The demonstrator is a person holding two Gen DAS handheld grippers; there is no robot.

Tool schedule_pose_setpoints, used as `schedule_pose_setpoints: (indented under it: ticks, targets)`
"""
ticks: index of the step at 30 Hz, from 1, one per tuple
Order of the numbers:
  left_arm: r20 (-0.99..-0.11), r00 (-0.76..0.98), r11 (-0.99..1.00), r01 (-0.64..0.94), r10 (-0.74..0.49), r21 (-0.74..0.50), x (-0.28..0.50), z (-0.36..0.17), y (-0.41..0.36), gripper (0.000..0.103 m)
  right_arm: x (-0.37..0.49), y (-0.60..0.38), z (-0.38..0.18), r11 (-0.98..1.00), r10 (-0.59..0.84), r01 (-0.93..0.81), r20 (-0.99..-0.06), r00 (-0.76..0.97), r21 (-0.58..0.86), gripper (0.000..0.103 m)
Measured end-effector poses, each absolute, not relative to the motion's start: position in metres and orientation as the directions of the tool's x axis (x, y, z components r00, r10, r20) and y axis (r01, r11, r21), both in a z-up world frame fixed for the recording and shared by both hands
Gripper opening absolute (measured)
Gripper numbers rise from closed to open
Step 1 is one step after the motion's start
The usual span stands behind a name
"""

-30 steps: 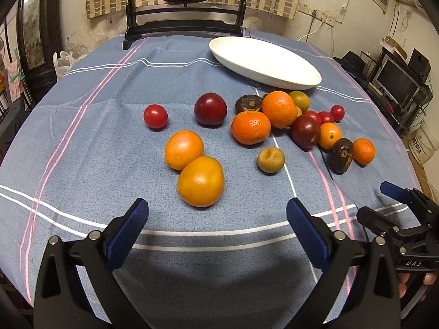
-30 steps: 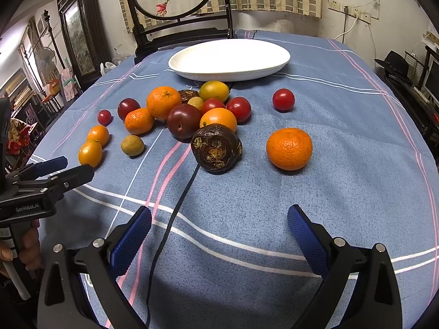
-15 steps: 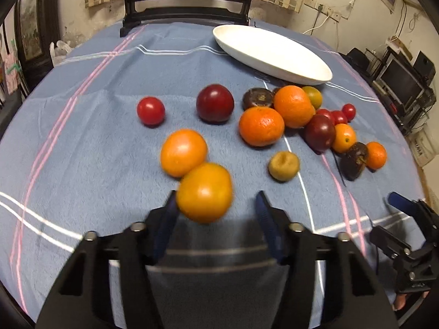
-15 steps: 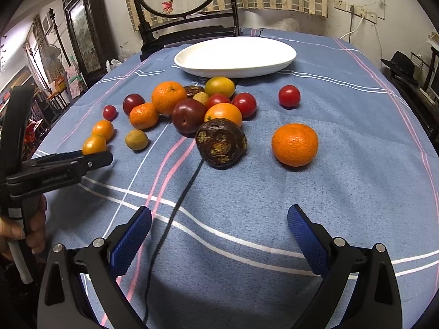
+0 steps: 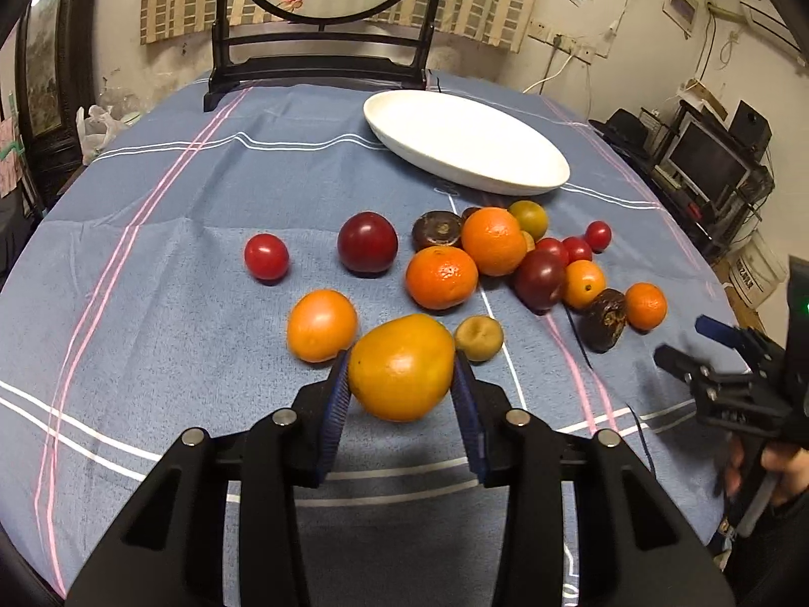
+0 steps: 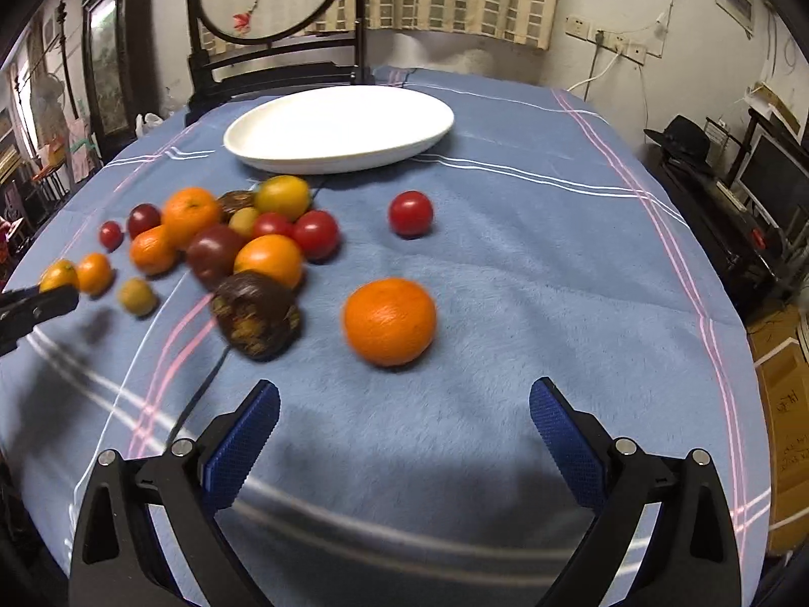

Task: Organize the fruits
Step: 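Grasp the large orange tomato with the left tool while the right tool grasps a mandarin, then lower both held fruits onto the white plate and open both tools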

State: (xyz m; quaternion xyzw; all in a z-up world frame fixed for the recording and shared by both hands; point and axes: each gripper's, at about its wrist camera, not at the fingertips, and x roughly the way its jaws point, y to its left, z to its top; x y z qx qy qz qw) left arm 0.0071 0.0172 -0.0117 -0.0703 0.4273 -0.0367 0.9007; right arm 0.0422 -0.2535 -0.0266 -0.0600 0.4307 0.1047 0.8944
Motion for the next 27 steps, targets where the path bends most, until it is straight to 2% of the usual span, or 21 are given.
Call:
schedule_pose_setpoints:
  ticks: [3, 5, 9, 10, 13, 16, 21, 24, 27]
  targets:
    - [-0.774, 0.618, 0.986, 0.016, -0.141, -0.167, 0.014, -0.014, 0.017, 0.038, 0.058, -0.246, -0.031, 0.962, 0.139, -0.271, -0.792, 0.594, -0.034, 0.094]
    - [-0.778, 0.609, 0.984, 0.027, -0.156, -0.176, 0.019, -0.014, 0.016, 0.038, 0.071, -0.24, -0.034, 0.955, 0.123, -0.29, -0.805, 0.581, -0.063, 0.085]
    - [-0.777, 0.607, 0.985, 0.056, -0.165, -0.165, 0.038, -0.007, 0.012, 0.038, 0.089, -0.238, -0.037, 0.938, 0.173, -0.347, -0.831, 0.528, -0.025, 0.046]
    - [-0.776, 0.605, 0.983, 0.067, -0.177, -0.172, 0.044, -0.005, 0.011, 0.038, 0.091, -0.237, -0.035, 0.934, 0.179, -0.357, -0.836, 0.519, -0.022, 0.044]
    - [-0.775, 0.594, 0.976, 0.09, -0.214, -0.2, 0.067, 0.006, 0.011, 0.038, 0.096, -0.24, -0.017, 0.934, 0.19, -0.356, -0.809, 0.556, -0.025, 0.044]
    - [-0.763, 0.598, 0.968, 0.109, -0.247, -0.228, 0.103, 0.024, 0.006, 0.038, 0.111, -0.238, 0.013, 0.94, 0.248, -0.34, -0.756, 0.605, 0.036, 0.044]
    - [-0.725, 0.655, 0.976, 0.111, -0.213, -0.187, 0.173, 0.049, -0.011, 0.039, 0.145, -0.202, 0.046, 0.919, 0.344, -0.38, -0.675, 0.652, 0.102, 0.044]
    - [-0.733, 0.654, 0.98, 0.067, -0.186, -0.189, 0.213, 0.044, -0.014, 0.039, 0.177, -0.185, 0.041, 0.933, 0.321, -0.347, -0.662, 0.678, 0.097, 0.044]
    - [-0.761, 0.633, 0.986, 0.028, -0.143, -0.162, 0.245, 0.026, -0.015, 0.039, 0.213, -0.179, 0.015, 0.947, 0.285, -0.302, -0.702, 0.652, 0.104, 0.044]
